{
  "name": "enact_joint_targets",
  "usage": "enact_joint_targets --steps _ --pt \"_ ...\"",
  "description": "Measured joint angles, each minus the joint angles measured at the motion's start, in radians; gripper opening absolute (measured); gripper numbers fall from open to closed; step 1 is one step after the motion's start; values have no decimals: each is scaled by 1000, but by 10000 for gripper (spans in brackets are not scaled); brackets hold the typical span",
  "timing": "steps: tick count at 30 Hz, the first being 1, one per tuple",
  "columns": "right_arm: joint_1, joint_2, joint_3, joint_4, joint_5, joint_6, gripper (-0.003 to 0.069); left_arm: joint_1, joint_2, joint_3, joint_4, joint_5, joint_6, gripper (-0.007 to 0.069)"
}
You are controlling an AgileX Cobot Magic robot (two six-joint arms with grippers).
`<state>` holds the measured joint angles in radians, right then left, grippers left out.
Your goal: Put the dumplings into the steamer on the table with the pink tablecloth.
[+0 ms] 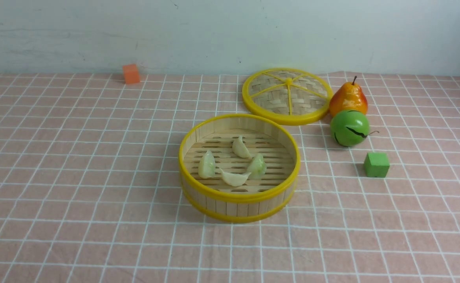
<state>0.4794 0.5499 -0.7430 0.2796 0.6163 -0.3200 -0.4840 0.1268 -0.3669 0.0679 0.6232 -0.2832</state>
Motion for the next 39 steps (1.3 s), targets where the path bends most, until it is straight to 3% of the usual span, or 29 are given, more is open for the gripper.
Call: enact_joint_targets --steps 11,14,17,24,28,34,39 --pt "0 -60 51 12 115 0 17 0 0 0 0 0 0 74" --pt "0 -70 96 36 77 0 0 0 0 0 2 0 0 74" --pt "-10 -114 216 24 -59 18 -21 0 0 0 2 0 0 74" --pt "-181 -333 518 -128 -316 287 -21 0 0 0 2 0 0 82" --pt "-381 -471 663 -235 -331 465 -21 0 0 0 2 0 0 89" --pt "-509 -557 758 -257 -337 494 -21 0 0 0 2 0 0 92" --pt "-506 -559 767 -267 -282 491 -21 0 0 0 2 0 0 96"
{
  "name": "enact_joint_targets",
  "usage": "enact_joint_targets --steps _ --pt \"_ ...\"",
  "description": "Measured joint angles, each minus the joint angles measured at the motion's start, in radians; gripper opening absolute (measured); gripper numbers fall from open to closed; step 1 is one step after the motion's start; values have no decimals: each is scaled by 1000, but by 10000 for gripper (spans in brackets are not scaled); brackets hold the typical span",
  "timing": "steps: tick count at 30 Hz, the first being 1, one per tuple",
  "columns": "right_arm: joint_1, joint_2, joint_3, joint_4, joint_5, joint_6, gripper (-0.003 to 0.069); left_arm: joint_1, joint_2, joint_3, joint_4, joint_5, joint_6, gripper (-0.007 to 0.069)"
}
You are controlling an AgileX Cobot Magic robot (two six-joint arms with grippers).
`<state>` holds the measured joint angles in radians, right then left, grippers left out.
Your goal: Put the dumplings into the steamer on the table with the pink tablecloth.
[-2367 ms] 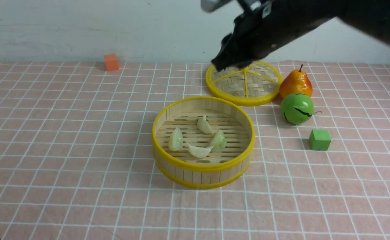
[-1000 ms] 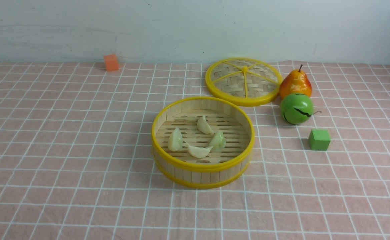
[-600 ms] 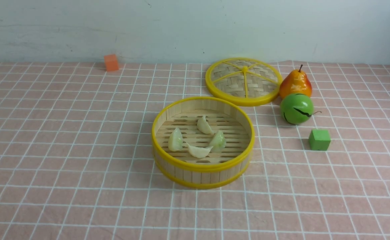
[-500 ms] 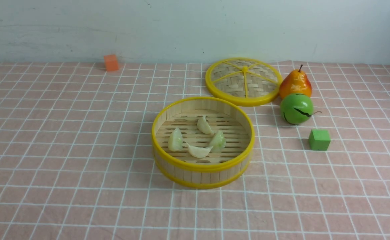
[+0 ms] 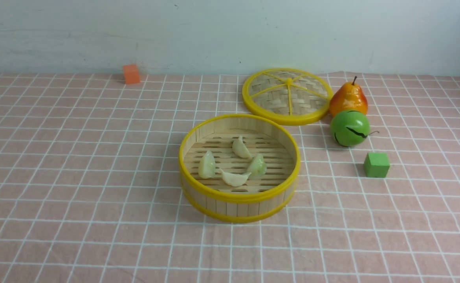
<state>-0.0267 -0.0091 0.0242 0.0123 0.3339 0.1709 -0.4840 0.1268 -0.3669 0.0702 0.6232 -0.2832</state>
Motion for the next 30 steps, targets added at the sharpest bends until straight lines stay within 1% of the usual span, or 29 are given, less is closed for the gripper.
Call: enact_joint_targets --steps 6,30 --pt "32 0 -7 -12 43 -31 -21 0 0 0 0 3 0 106" --pt "32 -1 -9 -4 54 -32 -10 0 0 0 0 12 0 128"
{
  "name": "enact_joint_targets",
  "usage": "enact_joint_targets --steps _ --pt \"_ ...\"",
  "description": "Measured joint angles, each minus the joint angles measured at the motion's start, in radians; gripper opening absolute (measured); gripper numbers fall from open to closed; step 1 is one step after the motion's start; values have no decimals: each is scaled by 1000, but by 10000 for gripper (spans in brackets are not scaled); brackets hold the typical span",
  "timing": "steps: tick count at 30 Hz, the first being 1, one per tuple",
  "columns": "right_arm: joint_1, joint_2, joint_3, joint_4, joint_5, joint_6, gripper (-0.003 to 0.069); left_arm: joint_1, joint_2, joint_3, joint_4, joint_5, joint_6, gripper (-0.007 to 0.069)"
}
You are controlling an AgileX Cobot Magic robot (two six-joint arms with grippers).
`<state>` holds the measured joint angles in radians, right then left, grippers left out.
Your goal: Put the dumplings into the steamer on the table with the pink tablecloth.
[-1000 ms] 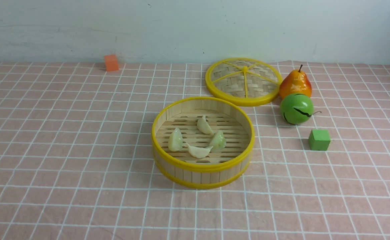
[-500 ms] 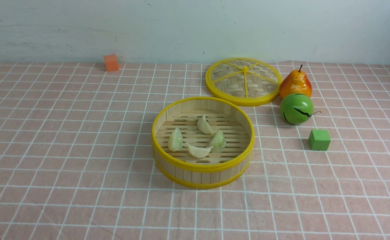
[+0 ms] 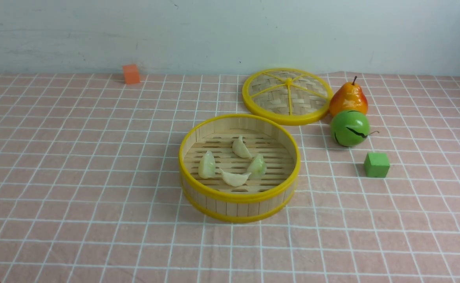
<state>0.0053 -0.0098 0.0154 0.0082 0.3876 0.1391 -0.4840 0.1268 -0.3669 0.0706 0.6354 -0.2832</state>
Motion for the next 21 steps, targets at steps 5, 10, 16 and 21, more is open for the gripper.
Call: enact_joint_targets --steps 5,10,16,21 --pt "0 0 0 0 0 0 -10 0 0 0 0 0 0 134" --pt "0 0 0 0 0 0 -5 0 -6 38 0 -27 -1 143" --pt "0 0 0 0 0 0 -1 63 -22 178 1 -251 -50 57" --pt "0 0 0 0 0 0 1 186 -81 290 -2 -430 -77 -14"
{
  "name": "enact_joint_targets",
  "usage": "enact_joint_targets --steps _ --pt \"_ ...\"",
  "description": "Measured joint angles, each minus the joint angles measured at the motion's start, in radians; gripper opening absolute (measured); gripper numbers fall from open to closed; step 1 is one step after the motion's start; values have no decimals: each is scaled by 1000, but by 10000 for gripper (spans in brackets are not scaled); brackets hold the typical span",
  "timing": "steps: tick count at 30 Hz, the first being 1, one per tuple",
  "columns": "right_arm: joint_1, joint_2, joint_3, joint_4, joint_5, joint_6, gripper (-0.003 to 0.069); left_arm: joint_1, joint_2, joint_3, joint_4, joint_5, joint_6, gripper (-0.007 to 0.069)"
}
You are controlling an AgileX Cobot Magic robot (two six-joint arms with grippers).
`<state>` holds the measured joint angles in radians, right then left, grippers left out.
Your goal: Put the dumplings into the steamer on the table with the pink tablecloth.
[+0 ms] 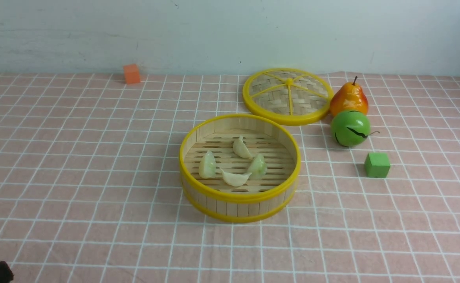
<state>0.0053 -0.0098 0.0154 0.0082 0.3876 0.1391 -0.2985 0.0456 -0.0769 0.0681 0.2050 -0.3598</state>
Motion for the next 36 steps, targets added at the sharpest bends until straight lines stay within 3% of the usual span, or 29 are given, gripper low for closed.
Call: enact_joint_targets --steps 5,11,18,36 --pt "0 0 0 0 0 0 10 189 -55 91 -36 -26 -2 -14" --pt "0 0 0 0 0 0 18 284 -55 105 -35 45 -1 -14" --pt "0 0 0 0 0 0 25 313 -55 106 -35 160 12 -14" --pt "0 0 0 0 0 0 50 313 -55 106 -39 163 71 -14"
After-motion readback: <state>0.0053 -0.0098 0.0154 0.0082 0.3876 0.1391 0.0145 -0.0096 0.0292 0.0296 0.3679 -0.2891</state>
